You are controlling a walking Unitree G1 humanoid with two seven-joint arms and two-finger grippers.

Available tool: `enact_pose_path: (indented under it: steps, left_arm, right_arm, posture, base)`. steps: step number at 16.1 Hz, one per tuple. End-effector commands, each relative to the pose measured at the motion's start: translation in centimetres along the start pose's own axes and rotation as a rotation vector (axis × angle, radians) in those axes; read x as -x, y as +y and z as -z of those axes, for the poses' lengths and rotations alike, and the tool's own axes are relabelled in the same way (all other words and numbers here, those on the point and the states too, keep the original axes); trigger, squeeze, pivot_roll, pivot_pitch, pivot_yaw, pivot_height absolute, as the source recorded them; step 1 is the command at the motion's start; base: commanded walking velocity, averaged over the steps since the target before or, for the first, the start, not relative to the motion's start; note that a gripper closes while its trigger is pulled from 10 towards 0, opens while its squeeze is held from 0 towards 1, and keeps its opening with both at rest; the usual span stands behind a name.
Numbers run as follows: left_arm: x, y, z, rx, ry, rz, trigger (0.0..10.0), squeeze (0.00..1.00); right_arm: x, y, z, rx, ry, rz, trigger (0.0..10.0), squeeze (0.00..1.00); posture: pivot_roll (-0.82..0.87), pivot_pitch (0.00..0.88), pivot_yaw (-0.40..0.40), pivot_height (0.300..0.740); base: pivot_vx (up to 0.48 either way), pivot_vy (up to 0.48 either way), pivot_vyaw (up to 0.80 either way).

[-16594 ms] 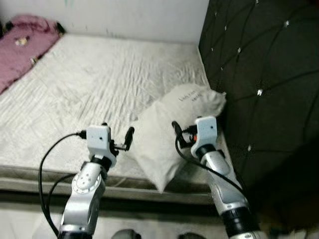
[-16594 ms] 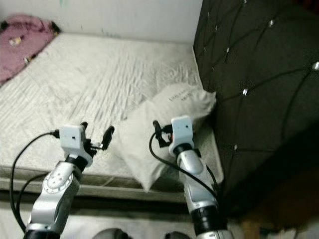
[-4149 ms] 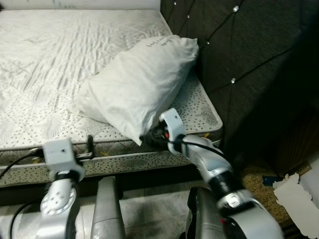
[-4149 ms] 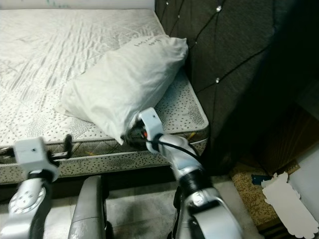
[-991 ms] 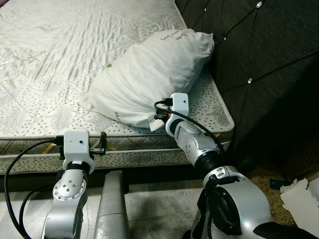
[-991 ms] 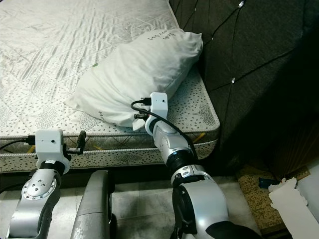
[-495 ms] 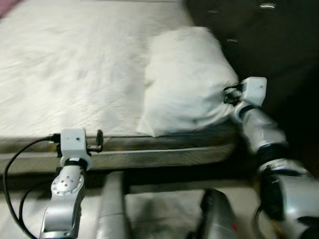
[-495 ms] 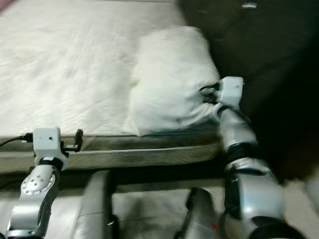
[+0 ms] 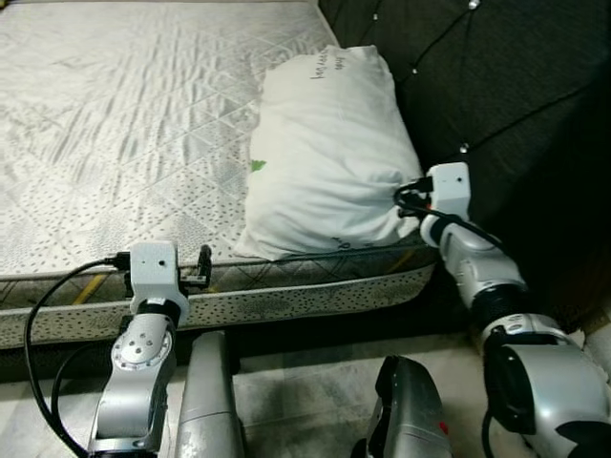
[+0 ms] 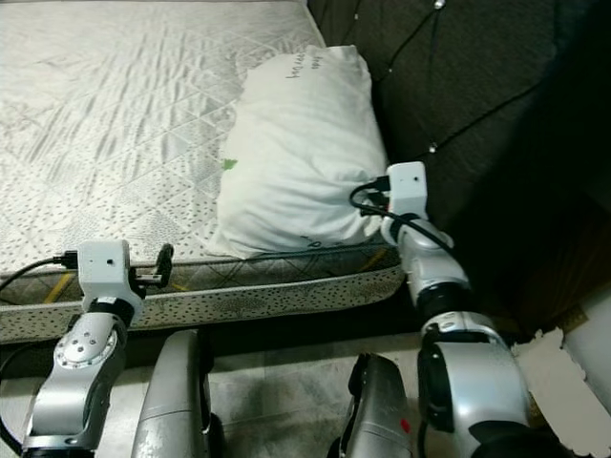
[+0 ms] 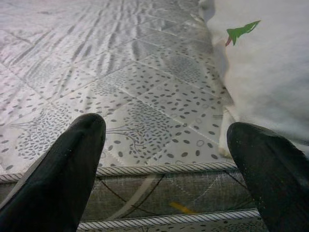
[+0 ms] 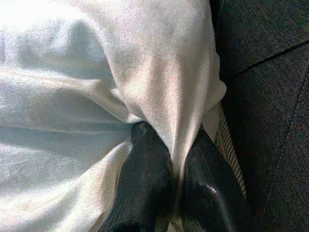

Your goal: Clean up the room

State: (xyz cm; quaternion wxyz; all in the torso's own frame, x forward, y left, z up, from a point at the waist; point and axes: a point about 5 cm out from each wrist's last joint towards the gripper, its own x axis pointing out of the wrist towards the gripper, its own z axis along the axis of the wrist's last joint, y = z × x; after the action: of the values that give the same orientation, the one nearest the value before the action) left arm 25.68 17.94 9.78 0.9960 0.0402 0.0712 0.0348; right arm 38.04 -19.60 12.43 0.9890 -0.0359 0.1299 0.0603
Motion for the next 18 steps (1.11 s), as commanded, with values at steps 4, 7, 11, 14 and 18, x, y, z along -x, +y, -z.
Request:
enact_pose_path:
  steps: [4, 7, 11, 14, 18]
  left_arm:
    - [-0.1, -0.2, -0.5, 0.017, -0.022, -0.004, 10.0, 0.00]
    - [0.4, 0.5, -0.3, 0.033, -0.020, -0.058, 10.0, 0.00]
    - [0.8, 0.2, 0.3, 0.040, 0.002, -0.054, 10.0, 0.00]
    - [0.6, 0.0, 0.2, 0.042, 0.007, -0.044, 10.0, 0.00]
    - [0.4, 0.1, 0.0, 0.044, -0.003, -0.042, 10.0, 0.00]
  right_arm:
    - [-0.2, -2.3, -3.5, 0.047, -0.072, 0.077, 0.0, 0.00]
    - [0.7, -5.9, -6.2, 0.029, -0.146, 0.274, 0.0, 0.00]
    - [1.1, -6.5, -4.7, 0.035, -0.108, 0.313, 0.0, 0.00]
    - [0.8, -4.9, -1.6, 0.018, -0.035, 0.272, 0.0, 0.00]
    - [0.1, -1.9, -0.1, -0.012, 0.001, 0.194, 10.0, 1.00]
  posture:
    - [0.14, 0.000, -0.042, 0.527]
    - [0.14, 0.000, -0.057, 0.527]
    - [0.14, 0.000, -0.053, 0.527]
    - [0.13, 0.000, -0.042, 0.527]
    - [0.15, 0.000, -0.040, 0.527]
  base:
    - [0.000, 0.000, 0.00]
    - [0.000, 0.000, 0.00]
    - [0.000, 0.000, 0.00]
    - [0.000, 0.000, 0.00]
    - [0.000, 0.000, 0.00]
